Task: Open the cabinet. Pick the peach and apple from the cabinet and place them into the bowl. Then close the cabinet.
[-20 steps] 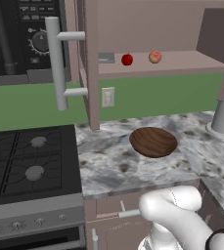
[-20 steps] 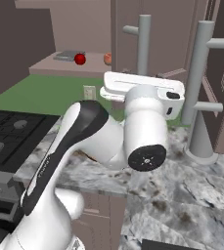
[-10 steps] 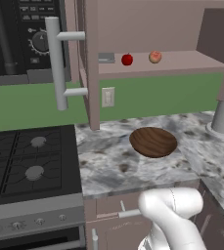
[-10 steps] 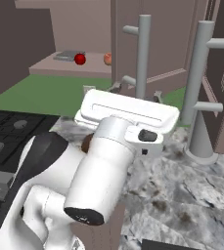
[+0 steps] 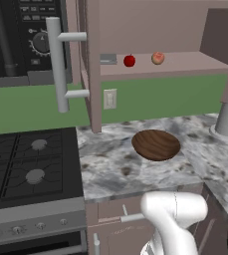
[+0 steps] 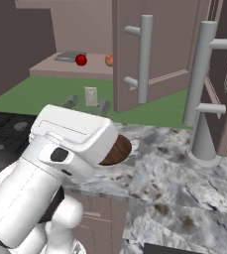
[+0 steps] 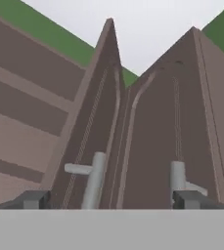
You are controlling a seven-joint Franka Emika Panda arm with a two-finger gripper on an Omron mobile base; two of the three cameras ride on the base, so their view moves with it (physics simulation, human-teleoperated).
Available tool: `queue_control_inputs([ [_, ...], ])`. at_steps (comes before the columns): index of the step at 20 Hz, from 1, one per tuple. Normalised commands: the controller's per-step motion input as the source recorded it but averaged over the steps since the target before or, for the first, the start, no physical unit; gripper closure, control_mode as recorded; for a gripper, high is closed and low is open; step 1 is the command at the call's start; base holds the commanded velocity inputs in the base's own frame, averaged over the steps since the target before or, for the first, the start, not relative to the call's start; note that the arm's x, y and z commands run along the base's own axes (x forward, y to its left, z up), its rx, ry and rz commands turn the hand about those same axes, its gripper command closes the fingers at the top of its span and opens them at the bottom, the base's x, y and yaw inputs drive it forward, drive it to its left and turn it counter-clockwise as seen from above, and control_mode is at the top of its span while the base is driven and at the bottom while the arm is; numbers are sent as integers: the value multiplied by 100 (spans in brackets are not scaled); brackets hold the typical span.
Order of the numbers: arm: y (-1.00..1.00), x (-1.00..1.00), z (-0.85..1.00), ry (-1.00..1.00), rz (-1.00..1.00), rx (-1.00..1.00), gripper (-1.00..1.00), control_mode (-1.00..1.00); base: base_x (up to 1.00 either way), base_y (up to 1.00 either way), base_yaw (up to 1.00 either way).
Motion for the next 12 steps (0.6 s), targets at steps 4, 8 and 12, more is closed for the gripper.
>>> queue_control_inputs([
  [4,100,-2,-15,1,-12,-43,-100,-100,0,0,0],
  [8,100,1,0,1,-12,-34,-100,-100,0,0,0],
  [12,94,38,-1,1,-25,-31,-100,-100,0,0,0],
])
